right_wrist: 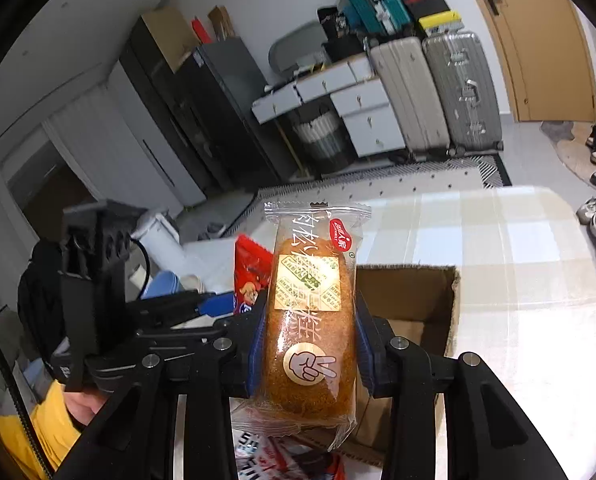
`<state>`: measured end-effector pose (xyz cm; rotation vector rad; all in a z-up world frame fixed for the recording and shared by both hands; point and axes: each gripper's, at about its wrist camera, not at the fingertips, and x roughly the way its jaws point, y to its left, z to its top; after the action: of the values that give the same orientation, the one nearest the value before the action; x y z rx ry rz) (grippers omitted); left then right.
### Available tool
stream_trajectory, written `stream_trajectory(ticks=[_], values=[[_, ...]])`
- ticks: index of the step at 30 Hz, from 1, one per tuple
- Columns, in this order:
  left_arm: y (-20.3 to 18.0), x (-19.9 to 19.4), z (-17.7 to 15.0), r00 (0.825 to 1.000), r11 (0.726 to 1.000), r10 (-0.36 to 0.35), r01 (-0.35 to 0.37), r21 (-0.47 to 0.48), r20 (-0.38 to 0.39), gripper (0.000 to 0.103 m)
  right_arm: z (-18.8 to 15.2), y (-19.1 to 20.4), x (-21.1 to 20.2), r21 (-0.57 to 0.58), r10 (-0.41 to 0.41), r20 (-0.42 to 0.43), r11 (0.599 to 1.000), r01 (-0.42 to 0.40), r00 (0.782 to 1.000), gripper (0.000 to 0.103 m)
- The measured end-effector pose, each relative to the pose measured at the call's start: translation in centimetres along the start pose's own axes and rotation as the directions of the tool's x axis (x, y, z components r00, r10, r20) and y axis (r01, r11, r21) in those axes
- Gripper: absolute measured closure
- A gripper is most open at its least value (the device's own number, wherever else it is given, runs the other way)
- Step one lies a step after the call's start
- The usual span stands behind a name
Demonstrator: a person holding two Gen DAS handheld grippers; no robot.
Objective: Organize snacks
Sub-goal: 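Lift the red chip bag and sponge cake over the cardboard box with both grippers, then open both grippers to drop the snacks into the box and withdraw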
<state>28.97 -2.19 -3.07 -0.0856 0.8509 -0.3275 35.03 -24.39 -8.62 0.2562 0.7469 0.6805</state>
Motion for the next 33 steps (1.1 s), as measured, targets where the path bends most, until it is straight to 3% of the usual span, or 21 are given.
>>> stream_trajectory(ticks=[22, 24, 26, 33], values=[[1.2, 5.1, -0.6, 0.996, 0.999, 0.044, -0.042, 0.031, -0.079, 0.062, -2.3, -1.6, 2.9, 0.002, -0.043, -0.065, 0.999, 0.043, 0.997, 0.065], [1.1, 5.1, -0.6, 0.996, 0.999, 0.04, -0.038, 0.032, -0.081, 0.059, -2.3, -1.7, 3.0, 0.003, -0.047, -0.065, 0.999, 0.047, 0.997, 0.065], [0.9, 5.2, -0.7, 0.995, 0.998, 0.043, -0.039, 0.044, -0.092, 0.048, -2.3, -1.6, 3.1, 0.011, -0.049, -0.071, 0.999, 0.05, 0.996, 0.065], [0.7, 4.6, -0.8, 0.994, 0.996, 0.07, -0.065, 0.055, -0.081, 0.046, -2.4, -1.4, 2.8, -0.005, -0.073, -0.078, 0.997, 0.073, 0.994, 0.065]])
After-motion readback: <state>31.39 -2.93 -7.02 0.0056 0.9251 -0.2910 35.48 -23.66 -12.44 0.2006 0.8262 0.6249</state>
